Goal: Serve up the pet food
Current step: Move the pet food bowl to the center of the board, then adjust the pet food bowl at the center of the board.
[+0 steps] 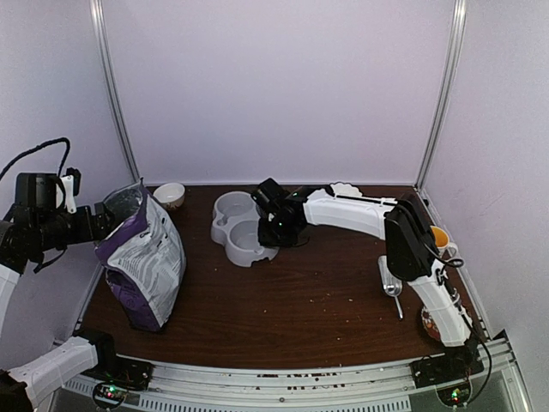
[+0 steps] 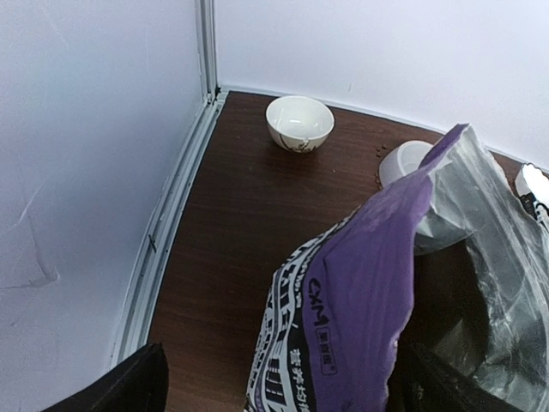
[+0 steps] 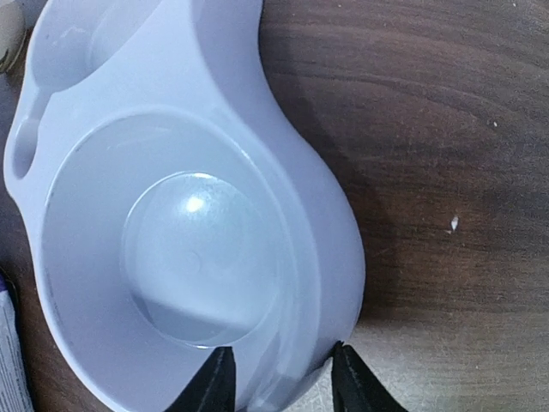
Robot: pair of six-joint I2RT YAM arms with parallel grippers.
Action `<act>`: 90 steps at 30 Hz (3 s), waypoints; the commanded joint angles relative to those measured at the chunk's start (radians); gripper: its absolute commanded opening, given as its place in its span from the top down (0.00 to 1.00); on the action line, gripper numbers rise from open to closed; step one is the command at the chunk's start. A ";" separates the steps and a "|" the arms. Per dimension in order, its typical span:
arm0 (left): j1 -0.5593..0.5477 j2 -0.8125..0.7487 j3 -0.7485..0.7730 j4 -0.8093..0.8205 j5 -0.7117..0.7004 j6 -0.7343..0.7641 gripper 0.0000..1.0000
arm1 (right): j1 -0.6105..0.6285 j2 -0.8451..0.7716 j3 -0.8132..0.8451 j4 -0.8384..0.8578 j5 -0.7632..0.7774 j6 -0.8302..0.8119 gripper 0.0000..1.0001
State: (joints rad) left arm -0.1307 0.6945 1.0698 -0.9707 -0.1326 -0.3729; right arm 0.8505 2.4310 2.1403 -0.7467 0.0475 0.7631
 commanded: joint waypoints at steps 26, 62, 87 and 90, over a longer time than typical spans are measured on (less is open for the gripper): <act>0.006 -0.003 0.066 -0.039 -0.004 0.028 0.02 | 0.281 -0.569 -0.800 0.069 -0.066 0.032 0.55; 0.005 0.012 0.076 -0.047 0.059 0.045 0.02 | 0.183 -0.261 -0.384 -0.039 -0.065 -0.726 0.47; 0.006 0.044 0.147 -0.057 0.054 0.063 0.02 | 0.256 -0.424 -0.727 0.090 -0.007 -0.056 0.92; 0.006 0.049 0.169 -0.063 0.051 0.068 0.02 | 0.278 -0.426 -0.731 0.092 -0.002 0.003 0.92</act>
State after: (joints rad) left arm -0.1307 0.7364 1.1923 -1.0481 -0.0853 -0.3264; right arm 1.0904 2.0052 1.4429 -0.6285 0.0425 0.5983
